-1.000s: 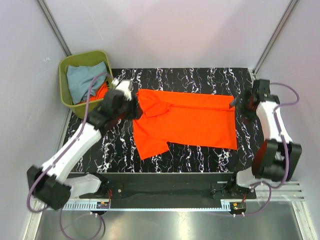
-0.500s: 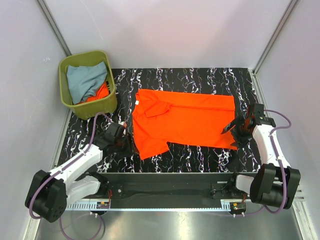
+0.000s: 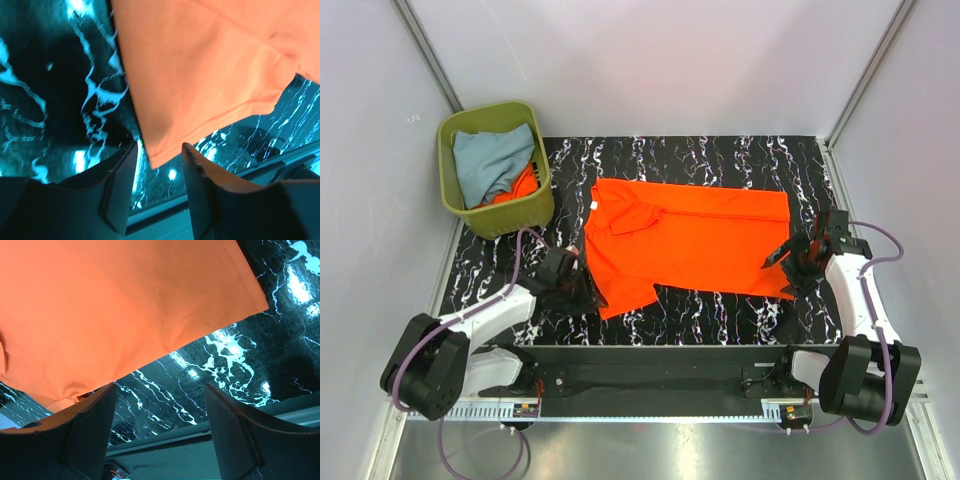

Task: Fold and stack the t-shirts
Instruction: Fold the tshirt

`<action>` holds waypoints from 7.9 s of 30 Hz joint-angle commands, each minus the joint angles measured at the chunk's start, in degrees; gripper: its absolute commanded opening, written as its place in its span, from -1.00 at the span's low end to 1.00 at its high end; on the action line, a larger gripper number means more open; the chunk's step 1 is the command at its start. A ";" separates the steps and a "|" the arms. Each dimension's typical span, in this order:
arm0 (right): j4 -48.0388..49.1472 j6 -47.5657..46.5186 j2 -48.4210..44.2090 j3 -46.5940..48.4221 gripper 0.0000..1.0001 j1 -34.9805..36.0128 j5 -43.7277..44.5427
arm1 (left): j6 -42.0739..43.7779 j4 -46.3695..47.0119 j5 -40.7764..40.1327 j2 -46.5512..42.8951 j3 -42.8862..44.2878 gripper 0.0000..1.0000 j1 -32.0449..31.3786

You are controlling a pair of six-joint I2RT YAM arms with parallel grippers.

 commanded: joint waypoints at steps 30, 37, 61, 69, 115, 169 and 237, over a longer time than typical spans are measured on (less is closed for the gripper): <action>7.85 9.60 14.71 -3.86 0.09 -6.73 11.10 | 9.84 2.80 1.42 -7.39 1.42 -1.00 -1.03; 10.75 8.64 16.63 -5.36 -0.24 -6.90 12.94 | 10.89 1.66 1.78 -8.09 2.47 -1.00 -1.12; 6.88 1.71 12.95 -3.09 -1.00 -6.90 11.18 | 11.86 -4.85 -1.12 -9.95 8.44 -1.00 -1.82; 6.62 -6.82 17.51 8.16 -1.00 -6.90 9.70 | 18.63 -6.17 -3.41 6.21 29.79 -1.00 -0.42; -2.34 -17.73 55.15 58.72 0.39 -6.37 15.23 | 32.59 -20.23 -14.14 34.12 64.75 0.35 9.69; 18.93 -7.79 44.50 24.61 -0.15 -7.87 1.42 | 32.96 -10.29 -5.08 39.88 48.70 -1.00 11.19; 15.23 -47.87 65.59 64.77 0.31 46.27 13.19 | 23.29 -4.67 6.43 38.75 43.35 -0.47 15.14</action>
